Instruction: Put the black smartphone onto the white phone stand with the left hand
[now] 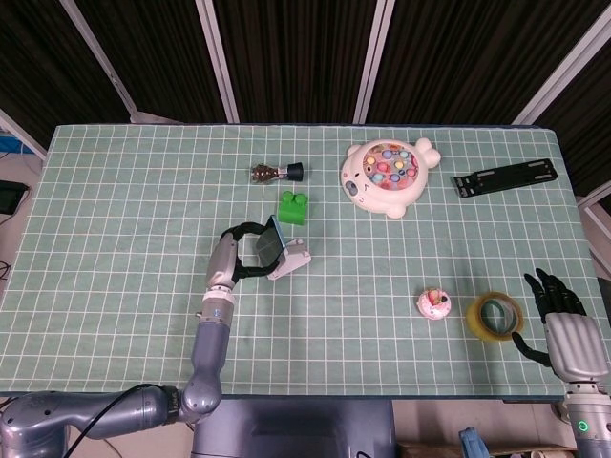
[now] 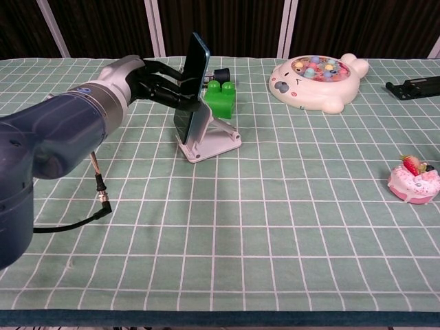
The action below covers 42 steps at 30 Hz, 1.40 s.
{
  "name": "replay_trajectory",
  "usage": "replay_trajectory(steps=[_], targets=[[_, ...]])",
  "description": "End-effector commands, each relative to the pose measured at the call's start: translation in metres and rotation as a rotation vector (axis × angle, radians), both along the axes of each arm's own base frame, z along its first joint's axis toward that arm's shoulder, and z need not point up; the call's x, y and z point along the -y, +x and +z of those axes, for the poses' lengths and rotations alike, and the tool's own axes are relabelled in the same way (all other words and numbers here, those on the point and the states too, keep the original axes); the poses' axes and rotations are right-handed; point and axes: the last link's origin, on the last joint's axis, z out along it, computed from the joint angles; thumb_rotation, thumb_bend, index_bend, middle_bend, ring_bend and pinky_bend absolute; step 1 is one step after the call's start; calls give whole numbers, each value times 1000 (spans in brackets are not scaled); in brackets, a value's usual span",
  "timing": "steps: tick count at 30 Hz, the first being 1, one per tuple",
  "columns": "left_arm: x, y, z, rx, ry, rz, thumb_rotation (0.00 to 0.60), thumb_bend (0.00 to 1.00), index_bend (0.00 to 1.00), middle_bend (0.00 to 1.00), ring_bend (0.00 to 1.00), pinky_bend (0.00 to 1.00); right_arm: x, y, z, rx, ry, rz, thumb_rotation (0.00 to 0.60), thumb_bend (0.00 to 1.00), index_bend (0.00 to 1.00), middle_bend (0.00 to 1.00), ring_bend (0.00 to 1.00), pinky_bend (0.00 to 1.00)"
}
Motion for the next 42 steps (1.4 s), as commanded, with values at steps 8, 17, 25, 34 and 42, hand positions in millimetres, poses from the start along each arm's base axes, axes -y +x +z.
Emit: replay_trajectory(steps=[8,17,25,34,42], targets=[[2,-5,-6,37,-28,25,600,253,540,588,126,44,0,0,0,0,-1,1,600,362,68,0,0,151],[3,-6,-10,82,-37,31,600,253,535,587,126,67,0,0,0,-1,0,2,600,362,67,0,0,151],[4,-7,-13,94,-41,24,600,253,532,585,126,68,0,0,0,-1,0,2,600,362,68,0,0,151],[2,-11,-13,91,-39,26,600,253,529,585,126,68,0,0,0,-1,0,2,600,362,68,0,0,151],[2,-12,-14,86,-40,22,600,252,516,575,126,68,0,0,0,-2,0,2,600,362,68,0,0,151]])
